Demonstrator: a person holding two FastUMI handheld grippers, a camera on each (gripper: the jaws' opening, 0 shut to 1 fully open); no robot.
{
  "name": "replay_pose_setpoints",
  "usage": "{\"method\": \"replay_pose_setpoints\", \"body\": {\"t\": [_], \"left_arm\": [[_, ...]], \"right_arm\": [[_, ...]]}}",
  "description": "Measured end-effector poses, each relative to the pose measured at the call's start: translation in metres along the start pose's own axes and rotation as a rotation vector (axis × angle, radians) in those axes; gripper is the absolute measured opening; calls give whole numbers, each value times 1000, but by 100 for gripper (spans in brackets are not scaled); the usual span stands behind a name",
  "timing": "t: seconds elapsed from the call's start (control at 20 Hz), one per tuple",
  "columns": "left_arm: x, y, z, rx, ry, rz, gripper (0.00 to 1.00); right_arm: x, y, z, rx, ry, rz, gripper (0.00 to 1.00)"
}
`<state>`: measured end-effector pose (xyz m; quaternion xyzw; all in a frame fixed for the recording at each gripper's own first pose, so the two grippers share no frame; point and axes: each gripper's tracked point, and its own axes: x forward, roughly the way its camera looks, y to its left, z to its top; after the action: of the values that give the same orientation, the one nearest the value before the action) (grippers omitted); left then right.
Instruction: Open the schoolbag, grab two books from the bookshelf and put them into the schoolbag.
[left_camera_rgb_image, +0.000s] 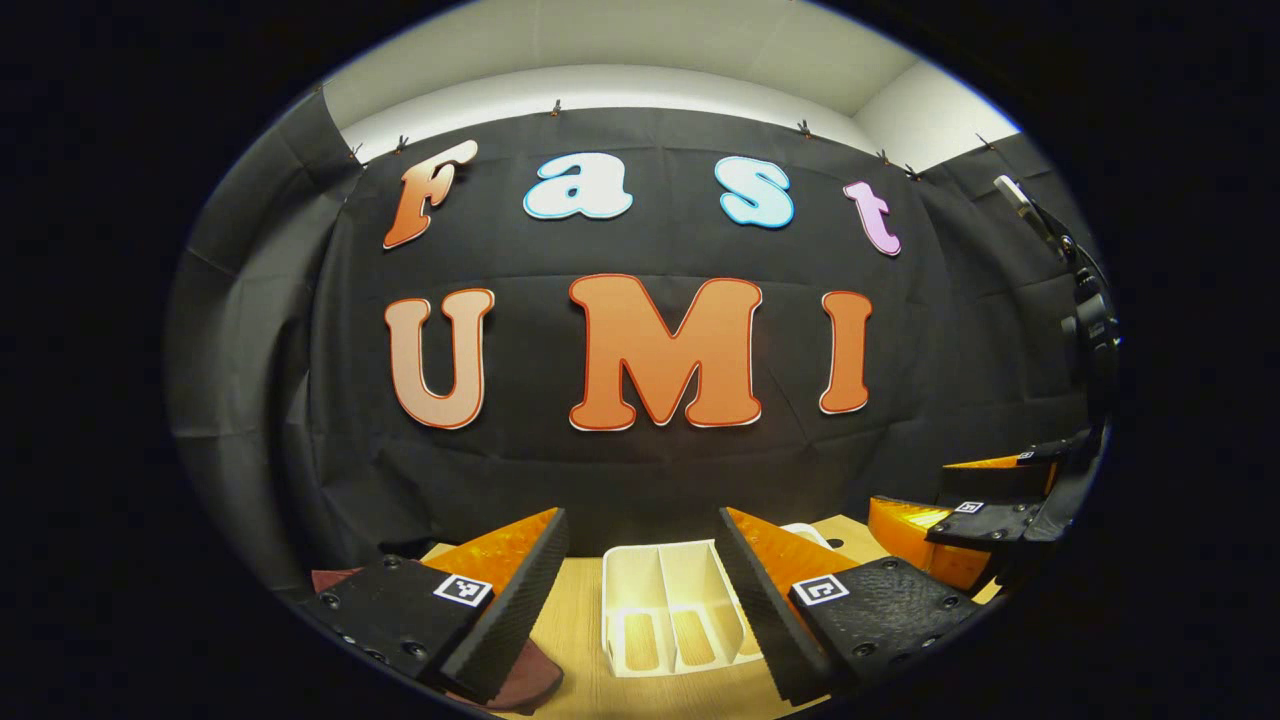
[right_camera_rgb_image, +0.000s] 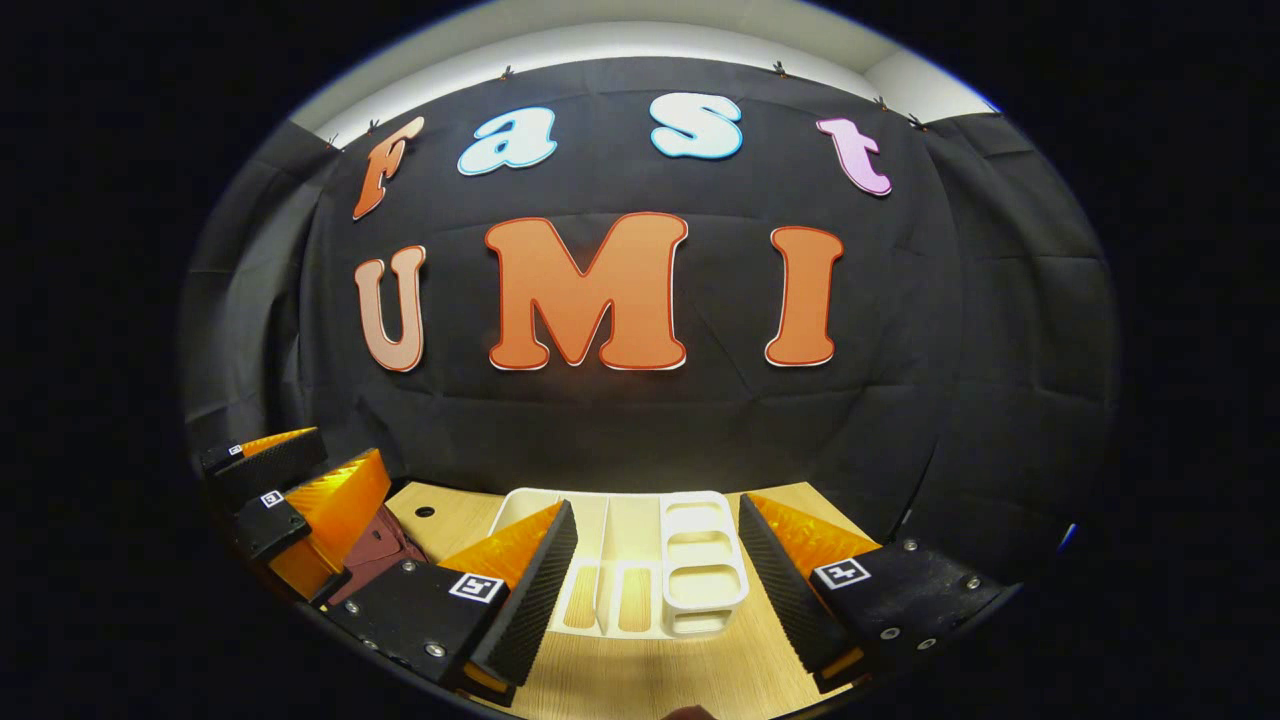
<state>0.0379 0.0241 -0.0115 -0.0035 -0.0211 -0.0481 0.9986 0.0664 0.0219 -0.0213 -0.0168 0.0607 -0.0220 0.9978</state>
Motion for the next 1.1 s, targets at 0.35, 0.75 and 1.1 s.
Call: {"method": "replay_pose_setpoints", "body": {"t": [0.35, 0.75, 1.1], "left_arm": [[2, 5, -6, 6, 13, 18, 93], [4, 7, -5, 11, 6, 32, 94], [6, 8, -6, 14, 7, 39, 93]], "right_arm": [[5, 3, -7, 6, 18, 3, 97], [6, 9, -9, -4, 21, 12, 97], [10, 9, -11, -8, 25, 10, 97]]}}
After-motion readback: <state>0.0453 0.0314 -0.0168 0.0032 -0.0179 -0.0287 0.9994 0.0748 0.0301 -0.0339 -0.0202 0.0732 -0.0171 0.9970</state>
